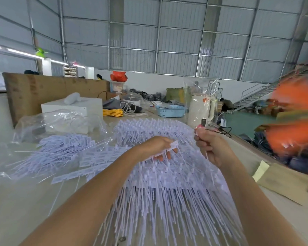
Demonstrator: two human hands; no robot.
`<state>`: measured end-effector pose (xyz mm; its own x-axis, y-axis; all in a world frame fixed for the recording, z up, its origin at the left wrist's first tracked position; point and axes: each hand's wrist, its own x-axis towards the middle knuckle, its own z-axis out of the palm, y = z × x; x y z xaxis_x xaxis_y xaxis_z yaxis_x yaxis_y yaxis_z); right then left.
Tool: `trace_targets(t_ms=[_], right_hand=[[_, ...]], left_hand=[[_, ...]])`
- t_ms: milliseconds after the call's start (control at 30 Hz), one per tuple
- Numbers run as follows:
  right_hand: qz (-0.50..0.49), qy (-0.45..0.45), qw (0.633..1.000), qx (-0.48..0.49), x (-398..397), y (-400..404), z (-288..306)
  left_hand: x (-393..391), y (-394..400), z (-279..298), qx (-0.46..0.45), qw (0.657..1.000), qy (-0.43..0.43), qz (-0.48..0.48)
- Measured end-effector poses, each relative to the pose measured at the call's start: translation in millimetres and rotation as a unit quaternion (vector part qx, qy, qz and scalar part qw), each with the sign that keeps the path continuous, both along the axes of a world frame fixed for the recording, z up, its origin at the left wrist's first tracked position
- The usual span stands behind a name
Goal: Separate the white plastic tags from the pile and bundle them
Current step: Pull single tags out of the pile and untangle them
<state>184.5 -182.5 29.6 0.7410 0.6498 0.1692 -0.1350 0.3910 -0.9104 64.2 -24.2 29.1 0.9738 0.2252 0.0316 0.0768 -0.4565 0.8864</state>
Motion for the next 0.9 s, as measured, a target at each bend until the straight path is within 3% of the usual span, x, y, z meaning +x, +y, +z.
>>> trace_targets(t_ms=[100, 200, 267, 333, 433, 533, 767, 900], right_hand=[[0.021, -0.046, 0.996, -0.067, -10, 7, 7], [0.008, -0.157, 0.965, -0.211, -22, 24, 0], [0.041, -0.153, 0.957, -0.243, -28, 35, -8], [0.071, -0.129, 0.96, -0.238, -33, 41, -12], [0.049, -0.169, 0.957, -0.229, -33, 43, -13], [0.011, -0.194, 0.964, -0.179, -27, 41, -11], [0.059, -0.304, 0.928, -0.207, -22, 36, -12], [-0.011, -0.359, 0.921, -0.151, -25, 37, -17]], left_hand=[[-4, 3, -1, 0.026, 0.999, 0.023, -0.006], [-6, 5, -2, 0.097, 0.995, 0.016, 0.007], [-6, 5, -4, 0.121, 0.993, 0.0, 0.016], [-8, 7, -7, 0.134, 0.99, -0.019, 0.034], [-10, 12, -9, 0.14, 0.988, -0.03, 0.053], [-11, 17, -7, 0.225, 0.972, -0.002, 0.071], [-10, 14, -13, 0.147, 0.985, -0.018, 0.085], [-6, 10, -6, 0.079, 0.988, -0.031, 0.127]])
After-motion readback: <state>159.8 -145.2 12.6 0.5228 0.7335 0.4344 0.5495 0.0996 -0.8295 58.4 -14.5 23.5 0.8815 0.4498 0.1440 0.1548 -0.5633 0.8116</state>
